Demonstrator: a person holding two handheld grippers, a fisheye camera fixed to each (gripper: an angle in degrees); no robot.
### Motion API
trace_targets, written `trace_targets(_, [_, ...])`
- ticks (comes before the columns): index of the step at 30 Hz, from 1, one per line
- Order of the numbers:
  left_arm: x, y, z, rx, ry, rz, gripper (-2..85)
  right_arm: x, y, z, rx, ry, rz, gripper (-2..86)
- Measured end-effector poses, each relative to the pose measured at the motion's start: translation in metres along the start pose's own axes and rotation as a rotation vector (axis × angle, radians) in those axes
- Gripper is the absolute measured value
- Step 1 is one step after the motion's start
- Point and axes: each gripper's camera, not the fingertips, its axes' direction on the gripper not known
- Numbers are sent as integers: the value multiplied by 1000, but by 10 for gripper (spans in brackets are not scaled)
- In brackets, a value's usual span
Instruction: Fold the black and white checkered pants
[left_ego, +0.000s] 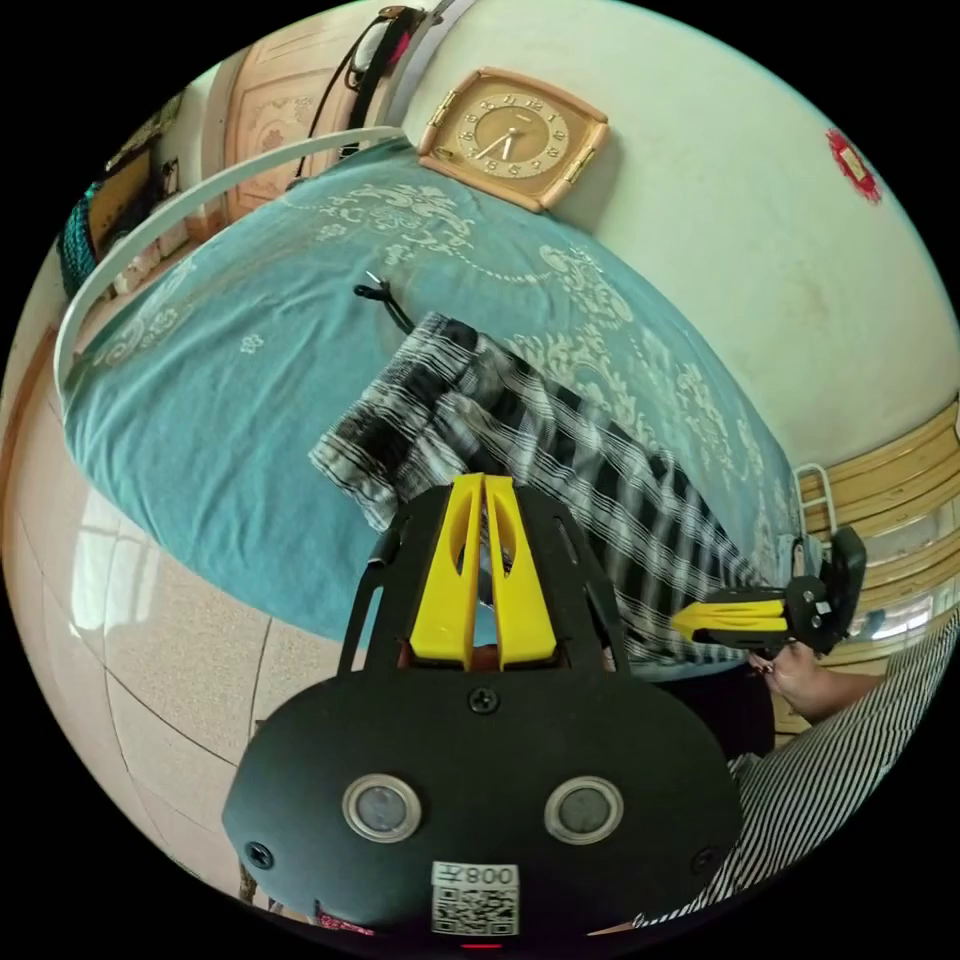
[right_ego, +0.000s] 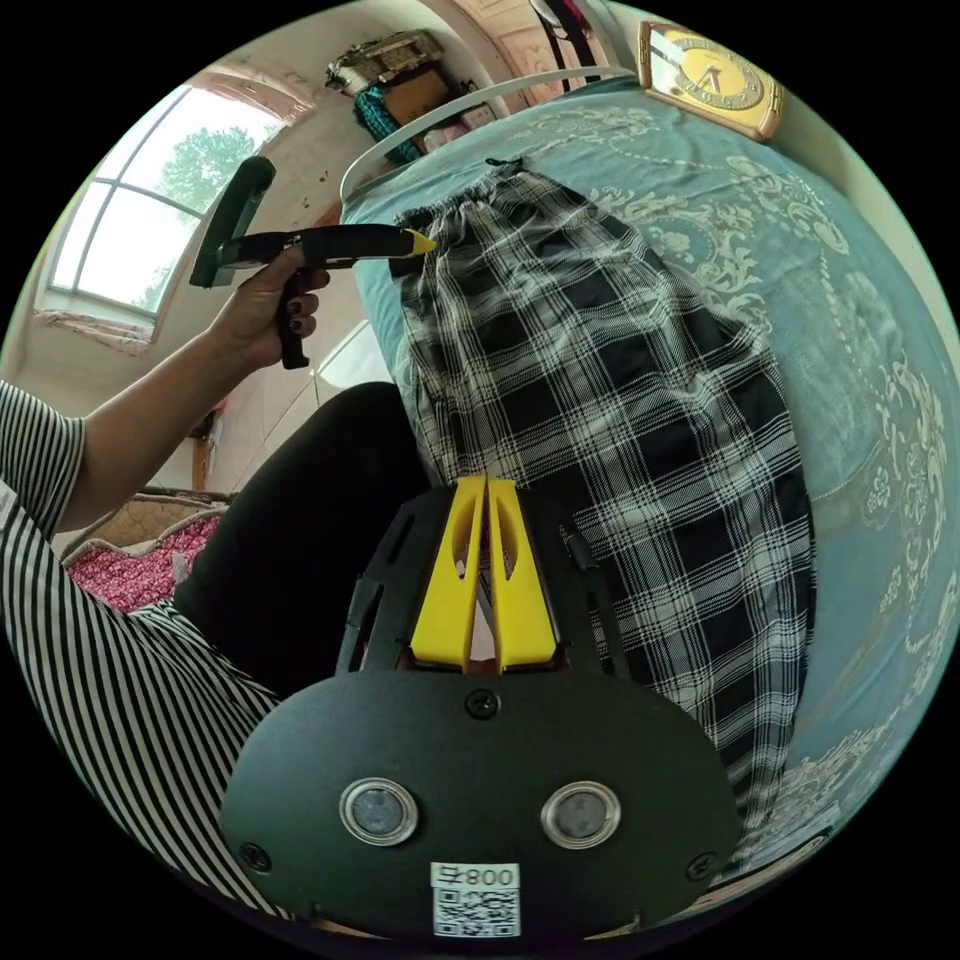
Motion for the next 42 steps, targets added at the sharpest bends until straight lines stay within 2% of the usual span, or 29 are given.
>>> trace_targets(2, [-16, 0, 9, -29, -65, -20, 2, -5, -6, 1, 14, 2, -9, 1])
trace_targets(5, [-47, 8, 18, -21, 19, -73, 2, -15, -18, 14, -3, -19, -34, 1])
trace_targets(7, [-59, 14, 20, -6, 17, -85, 2, -23, -23, 36, -81, -62, -39, 1])
trace_targets(11, [-63, 24, 27, 10, 23, -66, 2, -42, -18, 36, -62, -32, -64, 2])
trace_targets(14, [-53, 38, 37, 28, 139, -5, 2, -54, -11, 34, -80, -67, -92, 1])
trace_targets(17, [-39, 57, 67, -58, 240, 80, 2, -64, -2, 25, -65, -50, -81, 1])
trace_targets(20, [-39, 78, 107, -180, 159, 149, 2, -67, 18, 8, -20, -46, -22, 1])
trace_targets(26, [-54, 102, 138, -163, 243, 210, 1, -59, 85, -35, 34, -20, 167, 1])
trace_targets(30, [-62, 122, 200, -316, 197, 265, 1, -53, 144, -50, -1, 39, 337, 1])
trace_targets(31, [-69, 125, 209, -305, 198, 244, 1, -53, 159, -47, -35, 55, 366, 1])
trace_targets(35, [-71, 136, 234, -275, 202, 307, 1, -65, 186, -64, 3, 27, 418, 1])
trace_targets(39, [-70, 156, 299, -378, 195, 378, 1, -88, 217, -98, 101, 56, 445, 1])
trace_targets(41, [-73, 167, 340, -485, 129, 395, 1, -90, 234, -101, 91, 59, 480, 1])
trace_targets(42, [-78, 169, 354, -475, 115, 388, 1, -88, 246, -99, 69, 53, 511, 1])
